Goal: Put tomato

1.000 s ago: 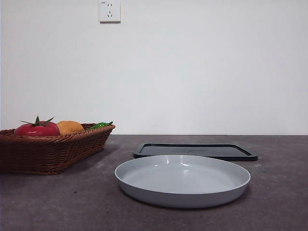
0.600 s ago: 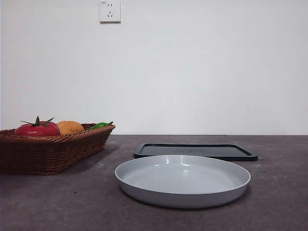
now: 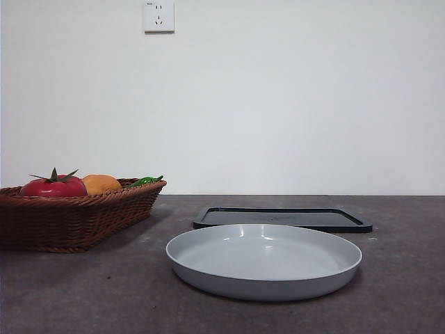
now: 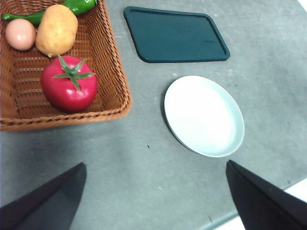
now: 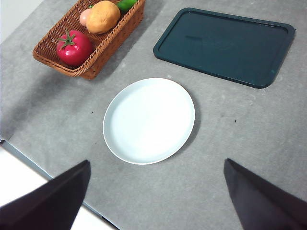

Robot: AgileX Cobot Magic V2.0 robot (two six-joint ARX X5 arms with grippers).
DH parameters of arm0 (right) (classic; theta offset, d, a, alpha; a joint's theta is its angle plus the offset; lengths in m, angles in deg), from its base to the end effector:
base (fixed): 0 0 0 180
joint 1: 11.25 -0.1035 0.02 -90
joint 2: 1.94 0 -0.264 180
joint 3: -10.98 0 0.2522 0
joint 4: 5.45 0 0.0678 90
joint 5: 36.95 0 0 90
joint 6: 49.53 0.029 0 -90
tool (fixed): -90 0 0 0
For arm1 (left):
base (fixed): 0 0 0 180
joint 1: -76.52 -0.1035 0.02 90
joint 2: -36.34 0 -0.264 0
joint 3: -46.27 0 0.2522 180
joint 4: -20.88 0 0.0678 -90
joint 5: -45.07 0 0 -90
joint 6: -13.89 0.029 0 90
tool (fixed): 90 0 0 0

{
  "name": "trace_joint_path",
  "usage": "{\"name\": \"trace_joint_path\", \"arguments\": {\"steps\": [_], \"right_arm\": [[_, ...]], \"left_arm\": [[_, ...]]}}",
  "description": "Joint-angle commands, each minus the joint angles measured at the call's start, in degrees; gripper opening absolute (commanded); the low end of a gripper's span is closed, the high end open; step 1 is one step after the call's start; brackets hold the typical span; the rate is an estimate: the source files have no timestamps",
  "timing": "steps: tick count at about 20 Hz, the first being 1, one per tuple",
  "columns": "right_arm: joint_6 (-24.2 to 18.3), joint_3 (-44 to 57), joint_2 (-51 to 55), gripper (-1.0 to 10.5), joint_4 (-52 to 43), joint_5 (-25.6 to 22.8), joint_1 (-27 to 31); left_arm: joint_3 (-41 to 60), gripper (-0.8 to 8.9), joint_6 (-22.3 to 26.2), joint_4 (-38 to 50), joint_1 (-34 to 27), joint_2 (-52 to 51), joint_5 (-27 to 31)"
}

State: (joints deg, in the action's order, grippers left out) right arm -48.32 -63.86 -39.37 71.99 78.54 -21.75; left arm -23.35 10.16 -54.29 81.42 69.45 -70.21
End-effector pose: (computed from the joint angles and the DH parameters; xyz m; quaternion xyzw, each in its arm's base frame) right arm 0.0790 0.0273 0.3567 0.0541 0.3424 0.2867 0.8931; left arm 0.0737 -0.0187 0.3390 -0.0882 0.3336 -0.2349 0.9087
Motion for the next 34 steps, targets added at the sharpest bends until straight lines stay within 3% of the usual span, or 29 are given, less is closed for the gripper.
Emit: {"name": "trace_joint_path", "arguments": {"steps": [1, 9, 14, 18, 22, 34], "right_arm": [[-0.59, -0.92, -0.35, 4.6, -0.63, -0.02, -0.26], [-0.57, -0.92, -0.98, 4.6, -0.68, 0.00, -0.26], [-0.57, -0.92, -1.07, 4.6, -0.68, 0.00, -0.26], [-0.42, -0.92, -1.07, 4.6, -0.66, 0.00, -0.26], [-0.42, -0.92, -1.09, 4.6, -0.63, 0.00, -0.26], [-0.37, -0.90, -1.09, 4.6, -0.57, 0.02, -0.26]], "left_arm": [[-1.31, 5.18, 0.70, 1.77, 0.09, 1.03, 1.36], [-1.31, 5.32, 0.76, 10.97, 0.09, 10.78, 1.73], [-1.31, 5.32, 1.90, 21.09, 0.11, 21.64, 6.23], [-1.31, 5.32, 5.16, 26.84, 0.33, 30.58, 6.45], [-1.31, 5.32, 6.62, 30.77, 1.64, 37.99, 10.45], [-1.31, 5.33, 9.07, 39.43, 4.28, 52.68, 13.99]]}}
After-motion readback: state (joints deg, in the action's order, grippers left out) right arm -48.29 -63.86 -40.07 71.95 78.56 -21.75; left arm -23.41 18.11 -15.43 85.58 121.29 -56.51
